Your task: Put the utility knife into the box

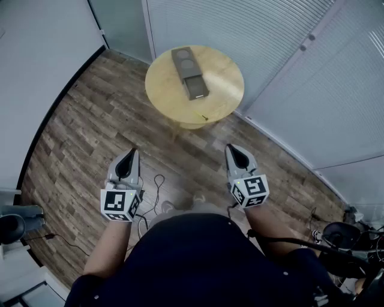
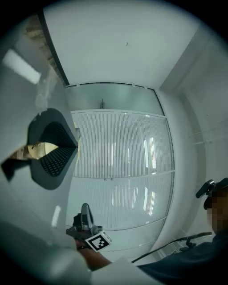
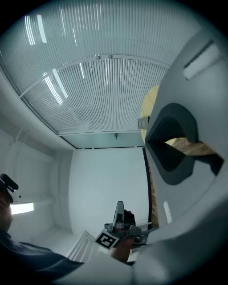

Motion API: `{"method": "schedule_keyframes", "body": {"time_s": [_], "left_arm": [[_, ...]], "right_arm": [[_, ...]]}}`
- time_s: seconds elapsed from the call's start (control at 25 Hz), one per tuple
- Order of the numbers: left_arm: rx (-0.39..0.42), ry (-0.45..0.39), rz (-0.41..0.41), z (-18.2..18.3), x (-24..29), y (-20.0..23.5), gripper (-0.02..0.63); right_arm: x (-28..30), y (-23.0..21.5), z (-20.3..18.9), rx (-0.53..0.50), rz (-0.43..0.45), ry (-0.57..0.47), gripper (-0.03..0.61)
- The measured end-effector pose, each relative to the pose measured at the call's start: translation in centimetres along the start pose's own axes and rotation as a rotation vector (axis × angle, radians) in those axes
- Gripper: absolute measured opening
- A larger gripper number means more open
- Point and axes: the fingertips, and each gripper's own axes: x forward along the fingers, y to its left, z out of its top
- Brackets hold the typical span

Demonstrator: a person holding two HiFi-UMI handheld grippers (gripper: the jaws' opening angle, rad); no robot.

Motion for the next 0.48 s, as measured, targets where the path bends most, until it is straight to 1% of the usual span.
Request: {"method": "schedule_keyframes", "body": {"time_s": [0.16, 0.48], "left_arm": [[-0.001, 0.001, 0.007, 0.3, 0.6, -0.4, 0.003], [0.0, -0.001, 0.028, 0.9, 1.8, -1.8, 0.003]], "right_arm": [[0.1, -0.2, 0.6, -0.048, 0.012, -0.016, 0.008], [0.1, -1.9, 1.0, -0.049, 0.039, -0.031, 0.008]]}}
